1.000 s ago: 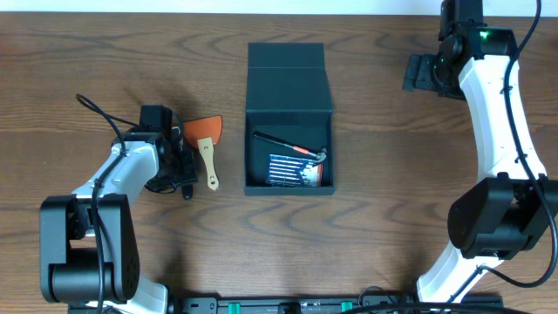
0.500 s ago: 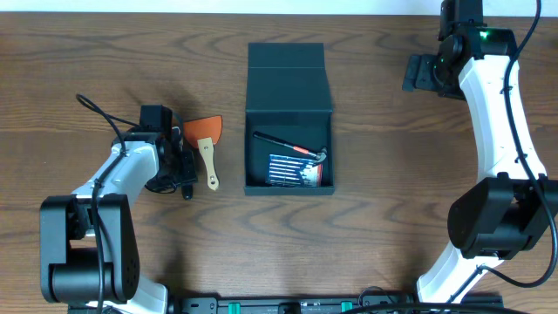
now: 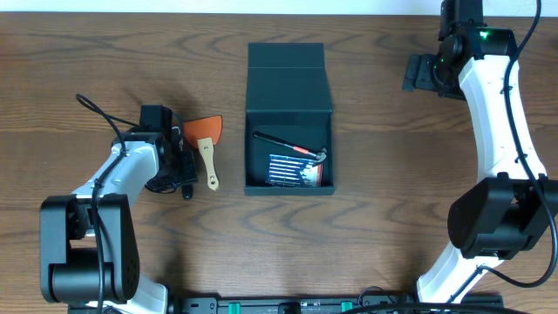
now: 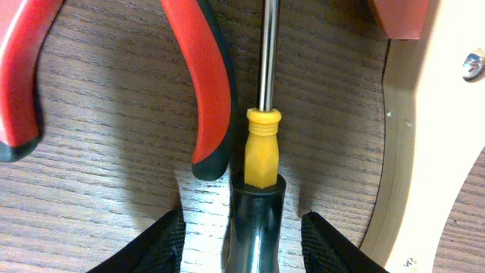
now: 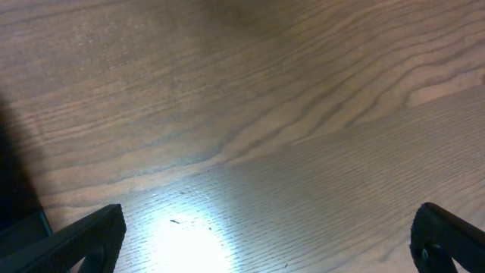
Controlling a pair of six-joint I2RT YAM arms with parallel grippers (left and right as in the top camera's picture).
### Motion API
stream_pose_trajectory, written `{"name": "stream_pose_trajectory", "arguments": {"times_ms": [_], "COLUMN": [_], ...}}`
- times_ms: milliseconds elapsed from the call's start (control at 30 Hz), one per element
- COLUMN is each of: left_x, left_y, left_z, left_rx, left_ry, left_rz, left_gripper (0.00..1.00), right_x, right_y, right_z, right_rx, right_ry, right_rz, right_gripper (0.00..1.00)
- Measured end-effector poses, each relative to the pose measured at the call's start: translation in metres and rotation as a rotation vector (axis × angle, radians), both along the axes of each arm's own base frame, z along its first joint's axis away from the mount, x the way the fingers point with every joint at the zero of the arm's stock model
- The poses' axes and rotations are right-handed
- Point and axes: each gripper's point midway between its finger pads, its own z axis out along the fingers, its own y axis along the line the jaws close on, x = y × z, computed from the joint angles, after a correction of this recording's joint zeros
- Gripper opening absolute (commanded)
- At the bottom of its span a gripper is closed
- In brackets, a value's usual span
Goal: Pack container
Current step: 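Lower the left gripper and close it on the screwdriver handle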
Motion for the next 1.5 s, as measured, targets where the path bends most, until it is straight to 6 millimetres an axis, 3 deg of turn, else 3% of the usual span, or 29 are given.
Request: {"name": "stream_pose_trajectory", "arguments": {"times_ms": [1000,1500], "left_x": [0.003,0.0], "left_y": [-0.01,-0.005], "left_z": [-0.002,-0.003], "left_rx": [0.082,0.107], "left_ry": [-0.017,0.005], "left_rz": [-0.047,-0.044], "left_gripper": [0.49,0.28], "right_x": [0.0,0.0], "right_y": [0.0,0.0], "right_z": [0.0,0.0], "right_rx": [0.0,0.0], "right_ry": [0.0,0.0], "right_rz": [0.0,0.0], "right_gripper": [0.99,0.99]}}
